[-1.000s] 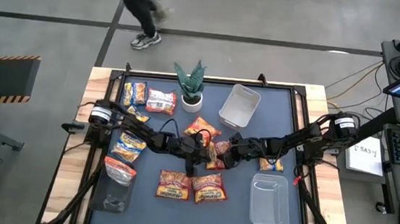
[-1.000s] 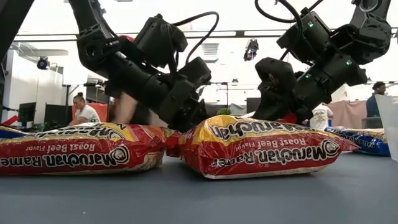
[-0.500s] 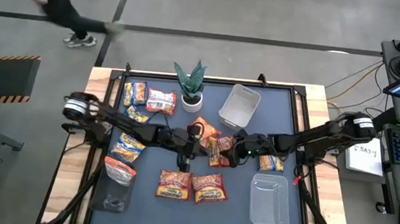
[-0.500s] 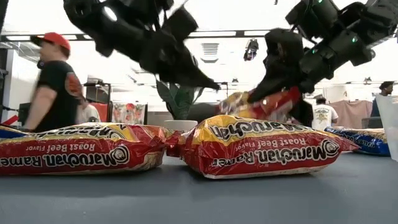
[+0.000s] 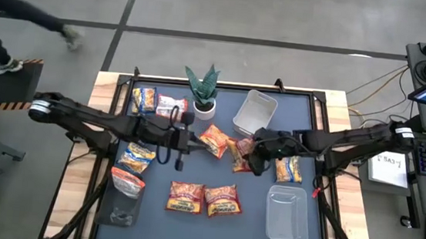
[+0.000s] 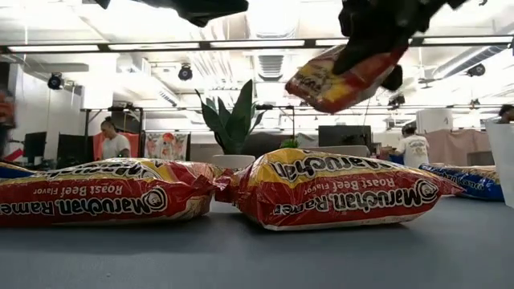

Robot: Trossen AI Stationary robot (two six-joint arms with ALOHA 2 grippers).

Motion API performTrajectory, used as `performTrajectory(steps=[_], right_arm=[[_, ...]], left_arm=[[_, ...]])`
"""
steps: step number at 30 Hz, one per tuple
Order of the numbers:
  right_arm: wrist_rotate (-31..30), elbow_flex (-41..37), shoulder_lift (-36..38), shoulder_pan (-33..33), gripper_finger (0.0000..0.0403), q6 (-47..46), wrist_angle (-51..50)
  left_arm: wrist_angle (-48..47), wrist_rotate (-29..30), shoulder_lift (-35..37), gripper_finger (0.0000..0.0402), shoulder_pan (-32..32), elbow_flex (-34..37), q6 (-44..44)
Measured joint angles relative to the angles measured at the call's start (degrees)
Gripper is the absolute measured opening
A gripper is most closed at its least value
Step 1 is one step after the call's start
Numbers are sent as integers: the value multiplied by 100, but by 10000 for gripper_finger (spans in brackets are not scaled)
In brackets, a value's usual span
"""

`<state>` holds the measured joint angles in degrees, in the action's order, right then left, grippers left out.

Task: Sort Maruchan noodles
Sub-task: Put the middle right red instant noodle pack into the transparent bin

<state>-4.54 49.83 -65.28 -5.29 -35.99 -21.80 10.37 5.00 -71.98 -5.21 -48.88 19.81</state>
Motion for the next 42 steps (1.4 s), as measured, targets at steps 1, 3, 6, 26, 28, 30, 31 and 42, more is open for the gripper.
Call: performTrajectory(steps=[1,3,6,26,28,30,31,42], right_arm=[[20,208,-33,-5,144,89,-370],[156,619,-164,-29,144,306,-1142],[461,1307,-367,-144,144,712,-2140],[938,2887,-1903,-2661,145,2271,-5943],[841,2878,-2055,-2861,145,2301,-6085],[760,2874,-2221,-3015,145,2315,-6109],[751,2872,-2301,-3074,145,2332,-6113],[512,2865,-2698,-3236,145,2312,-6341]], left_arm=[[-95,149,79,0,2,0,-44],[-276,438,214,0,2,0,-104],[-457,625,288,0,7,0,-179],[-647,655,190,0,7,0,-186],[-646,655,190,0,7,0,-186],[-647,655,190,0,7,0,-186],[-647,655,190,0,7,0,-178],[-651,658,190,0,7,0,-129]])
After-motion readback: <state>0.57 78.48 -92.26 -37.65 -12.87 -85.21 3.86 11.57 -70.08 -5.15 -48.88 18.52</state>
